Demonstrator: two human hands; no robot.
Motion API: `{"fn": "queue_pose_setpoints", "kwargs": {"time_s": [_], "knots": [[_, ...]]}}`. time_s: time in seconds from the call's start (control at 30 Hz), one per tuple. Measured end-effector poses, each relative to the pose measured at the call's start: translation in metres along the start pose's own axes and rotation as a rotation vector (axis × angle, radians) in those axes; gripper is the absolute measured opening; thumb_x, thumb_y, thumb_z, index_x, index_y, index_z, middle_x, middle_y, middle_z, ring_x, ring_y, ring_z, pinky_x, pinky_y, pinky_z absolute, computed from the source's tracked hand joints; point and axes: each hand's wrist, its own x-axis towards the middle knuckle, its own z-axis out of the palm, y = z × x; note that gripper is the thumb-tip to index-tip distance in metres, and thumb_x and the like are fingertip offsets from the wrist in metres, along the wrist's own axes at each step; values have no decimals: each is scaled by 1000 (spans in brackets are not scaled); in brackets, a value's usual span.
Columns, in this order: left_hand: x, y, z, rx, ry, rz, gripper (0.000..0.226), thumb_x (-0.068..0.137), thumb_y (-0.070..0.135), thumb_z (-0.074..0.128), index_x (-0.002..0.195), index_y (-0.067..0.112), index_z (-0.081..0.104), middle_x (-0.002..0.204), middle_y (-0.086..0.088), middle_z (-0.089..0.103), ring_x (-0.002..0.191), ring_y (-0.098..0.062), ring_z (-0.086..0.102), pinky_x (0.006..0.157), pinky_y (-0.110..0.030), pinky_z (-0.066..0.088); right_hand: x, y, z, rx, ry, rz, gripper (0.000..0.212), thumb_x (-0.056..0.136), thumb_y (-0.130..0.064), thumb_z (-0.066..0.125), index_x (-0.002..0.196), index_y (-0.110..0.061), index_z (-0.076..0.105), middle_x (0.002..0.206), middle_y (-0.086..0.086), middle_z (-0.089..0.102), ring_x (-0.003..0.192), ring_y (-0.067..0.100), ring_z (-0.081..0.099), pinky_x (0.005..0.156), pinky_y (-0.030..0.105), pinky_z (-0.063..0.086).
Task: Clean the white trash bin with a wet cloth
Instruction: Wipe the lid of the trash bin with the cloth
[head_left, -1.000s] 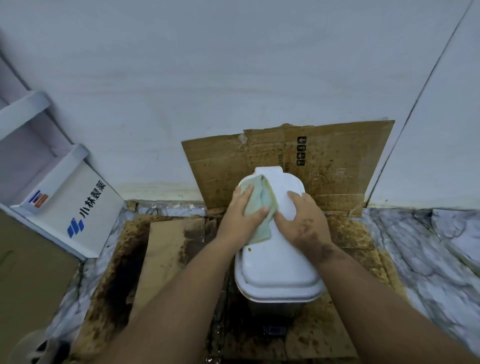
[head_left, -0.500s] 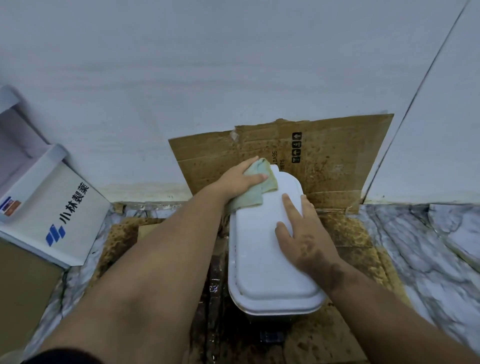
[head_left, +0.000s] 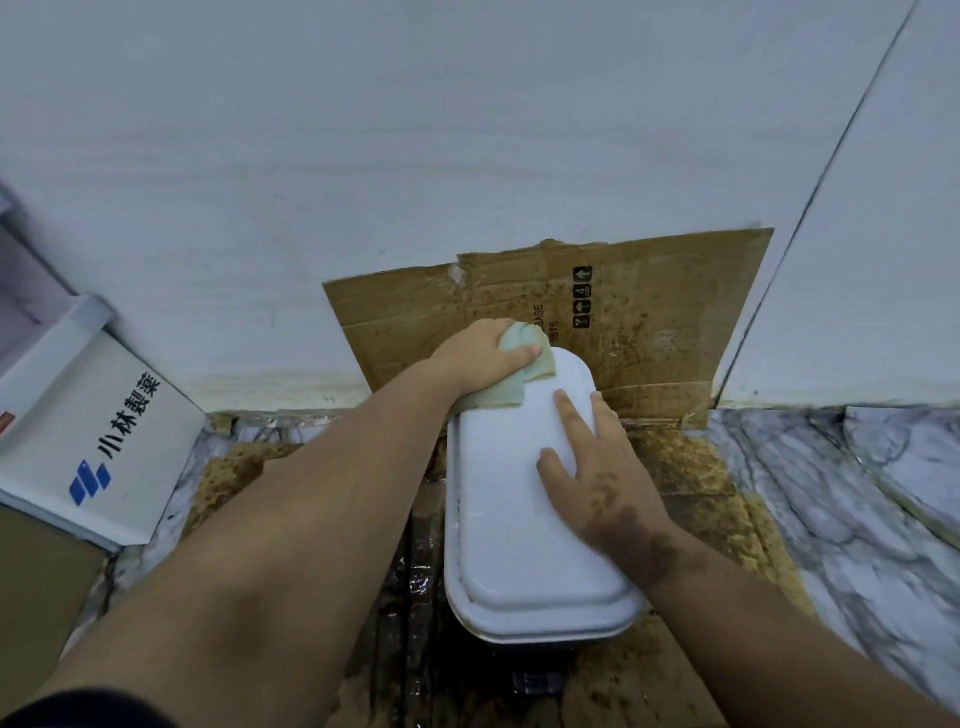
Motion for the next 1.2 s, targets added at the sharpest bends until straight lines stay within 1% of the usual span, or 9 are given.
{"fn": "queue_pose_setpoints", "kwargs": {"time_s": [0.13, 0.3, 0.4, 0.5, 0.6, 0.7, 0.9, 1.0, 1.2], "knots": [[0, 5, 2, 176, 13, 152, 69, 93, 69, 45, 152, 34, 42, 152, 4, 49, 134, -21, 50, 101, -39, 43, 0, 0, 1, 1, 15, -5, 70, 98, -48, 42, 158, -38, 7, 168, 2, -4, 155, 23, -3, 124, 40, 12], [33, 21, -11, 180, -180, -48, 83, 89, 80, 43, 148, 22, 50, 150, -4, 52, 132, -26, 51, 96, -37, 39, 0, 1, 1, 4, 18, -3, 71, 98, -49, 43, 158, -38, 7, 168, 2, -4, 155, 23, -2, 124, 39, 13], [37, 22, -13, 153, -196, -86, 91, 84, 85, 44, 145, 19, 54, 147, -6, 55, 127, -26, 54, 96, -39, 42, 0, 0, 0, 7, 19, 0, 71, 97, -50, 43, 158, -39, 7, 168, 1, -3, 155, 23, -1, 124, 39, 14], [21, 14, -9, 114, -116, -19, 79, 85, 82, 47, 142, 28, 55, 142, 1, 58, 123, -22, 56, 98, -40, 44, 0, -2, -1, -4, 17, 12, 71, 97, -50, 43, 158, -39, 8, 168, 1, -3, 155, 24, 0, 123, 39, 13], [-11, 0, -3, -45, -22, 46, 76, 86, 74, 59, 151, 38, 42, 149, 7, 49, 130, -19, 50, 101, -37, 42, -1, -3, -2, -16, 25, 8, 72, 97, -50, 44, 158, -38, 9, 168, 3, 0, 154, 26, 2, 122, 39, 14], [-45, -18, 6, -241, 38, 9, 85, 86, 67, 66, 158, 46, 26, 161, 9, 34, 140, -17, 40, 111, -38, 36, -1, -2, -1, 0, 14, 7, 72, 96, -50, 45, 158, -37, 10, 168, 4, 1, 154, 26, 3, 122, 40, 14], [-121, -24, 42, -507, 120, -36, 88, 92, 51, 69, 161, 41, 16, 171, 13, 1, 158, -13, 2, 127, -46, 12, -3, -2, -2, -1, 30, 7, 71, 97, -48, 46, 158, -34, 14, 167, 7, 4, 154, 28, 6, 121, 40, 17], [-176, -15, 69, -515, 169, -46, 87, 92, 54, 67, 161, 44, 14, 171, 15, -1, 157, -11, -1, 127, -47, 13, -5, -1, -3, 17, 32, -15, 70, 97, -45, 48, 158, -31, 17, 167, 10, 8, 154, 30, 9, 121, 40, 17], [-261, 12, 125, -348, 357, -126, 87, 88, 70, 54, 160, 48, 10, 168, 22, -6, 156, -10, -11, 123, -39, 11, -12, -3, -8, 74, 17, -17, 69, 97, -40, 51, 158, -29, 22, 166, 11, 10, 153, 29, 11, 120, 40, 19]]}}
